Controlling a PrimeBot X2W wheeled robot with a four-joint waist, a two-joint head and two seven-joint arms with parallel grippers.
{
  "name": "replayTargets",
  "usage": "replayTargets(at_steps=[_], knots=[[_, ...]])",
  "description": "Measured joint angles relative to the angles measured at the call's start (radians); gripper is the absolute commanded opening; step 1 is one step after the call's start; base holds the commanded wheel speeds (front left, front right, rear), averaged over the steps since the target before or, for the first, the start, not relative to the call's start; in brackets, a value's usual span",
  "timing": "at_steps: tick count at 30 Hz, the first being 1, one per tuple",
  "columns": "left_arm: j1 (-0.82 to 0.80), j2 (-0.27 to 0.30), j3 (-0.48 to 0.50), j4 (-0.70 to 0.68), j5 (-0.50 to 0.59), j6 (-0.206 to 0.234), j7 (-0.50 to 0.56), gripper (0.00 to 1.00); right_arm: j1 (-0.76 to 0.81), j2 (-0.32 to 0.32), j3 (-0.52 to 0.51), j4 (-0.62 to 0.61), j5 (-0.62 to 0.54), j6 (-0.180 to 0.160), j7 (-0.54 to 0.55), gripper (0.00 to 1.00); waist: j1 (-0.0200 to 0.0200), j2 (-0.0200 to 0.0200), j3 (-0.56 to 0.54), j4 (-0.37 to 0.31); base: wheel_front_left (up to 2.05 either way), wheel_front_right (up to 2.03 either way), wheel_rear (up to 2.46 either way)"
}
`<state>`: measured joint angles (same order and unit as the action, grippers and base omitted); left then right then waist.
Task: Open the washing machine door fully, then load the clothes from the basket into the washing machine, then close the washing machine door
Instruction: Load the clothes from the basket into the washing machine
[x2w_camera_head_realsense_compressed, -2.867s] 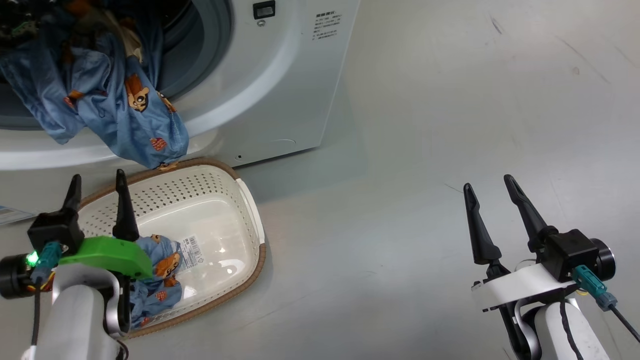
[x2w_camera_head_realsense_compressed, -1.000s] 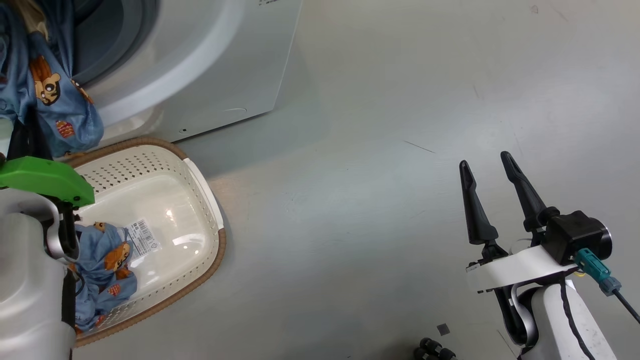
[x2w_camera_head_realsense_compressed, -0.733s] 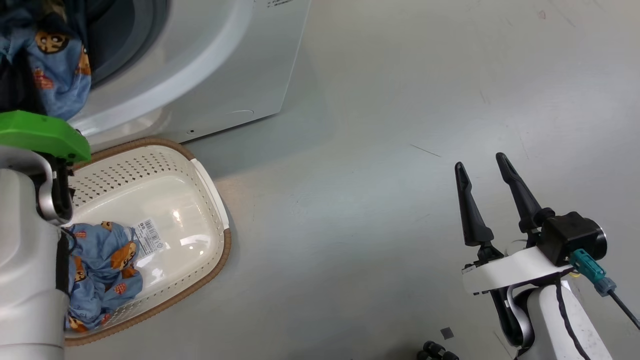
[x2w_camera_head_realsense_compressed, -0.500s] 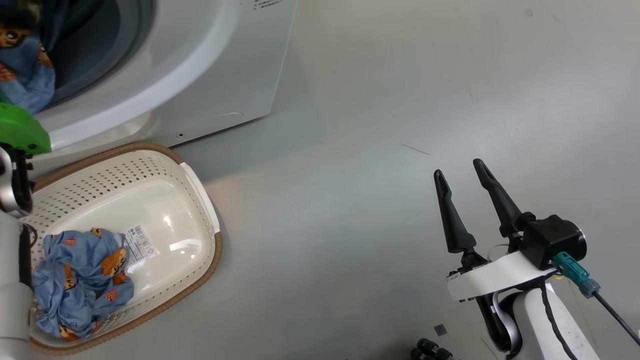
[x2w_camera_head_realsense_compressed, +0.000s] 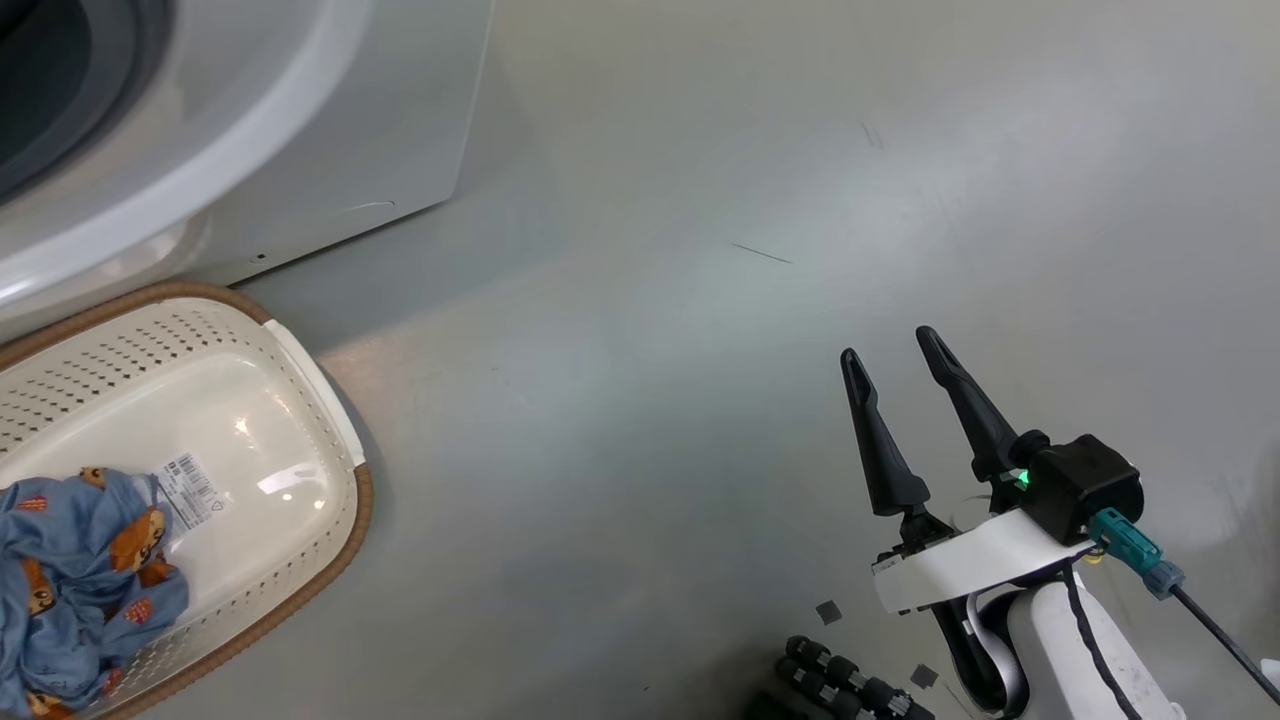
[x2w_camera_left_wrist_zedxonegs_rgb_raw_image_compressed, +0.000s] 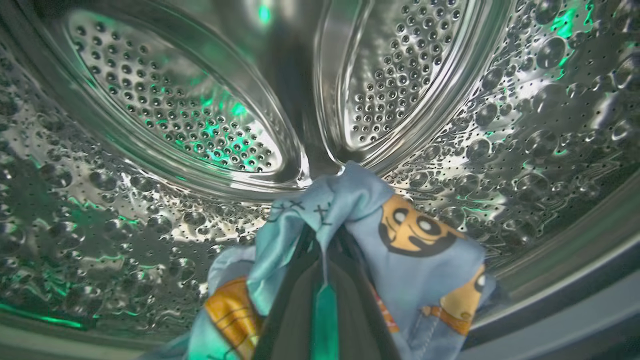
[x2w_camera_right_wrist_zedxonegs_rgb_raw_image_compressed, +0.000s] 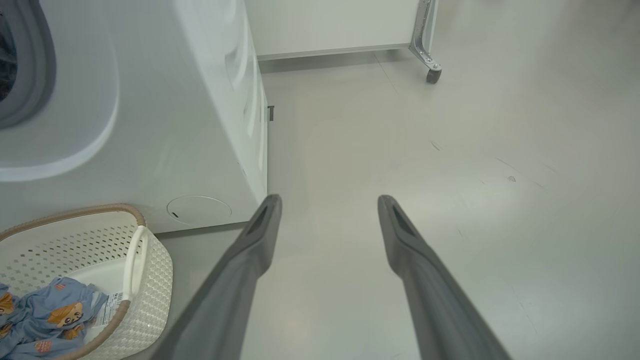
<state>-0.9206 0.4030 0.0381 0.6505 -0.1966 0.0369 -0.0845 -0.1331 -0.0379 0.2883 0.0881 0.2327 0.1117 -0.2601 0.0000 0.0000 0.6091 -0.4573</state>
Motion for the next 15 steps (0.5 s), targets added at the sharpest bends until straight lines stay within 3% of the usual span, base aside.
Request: replayTargets(at_steps=[15], knots=[[-0.153, 0.033, -0.024, 0.007, 0.05, 0.0, -0.055, 0.0, -0.001, 0.003, 0.011, -0.006, 0.022, -0.018, 0.0, 1.0, 0.0001, 0.0, 0.057, -0.052, 0.0, 0.0, 0.0]])
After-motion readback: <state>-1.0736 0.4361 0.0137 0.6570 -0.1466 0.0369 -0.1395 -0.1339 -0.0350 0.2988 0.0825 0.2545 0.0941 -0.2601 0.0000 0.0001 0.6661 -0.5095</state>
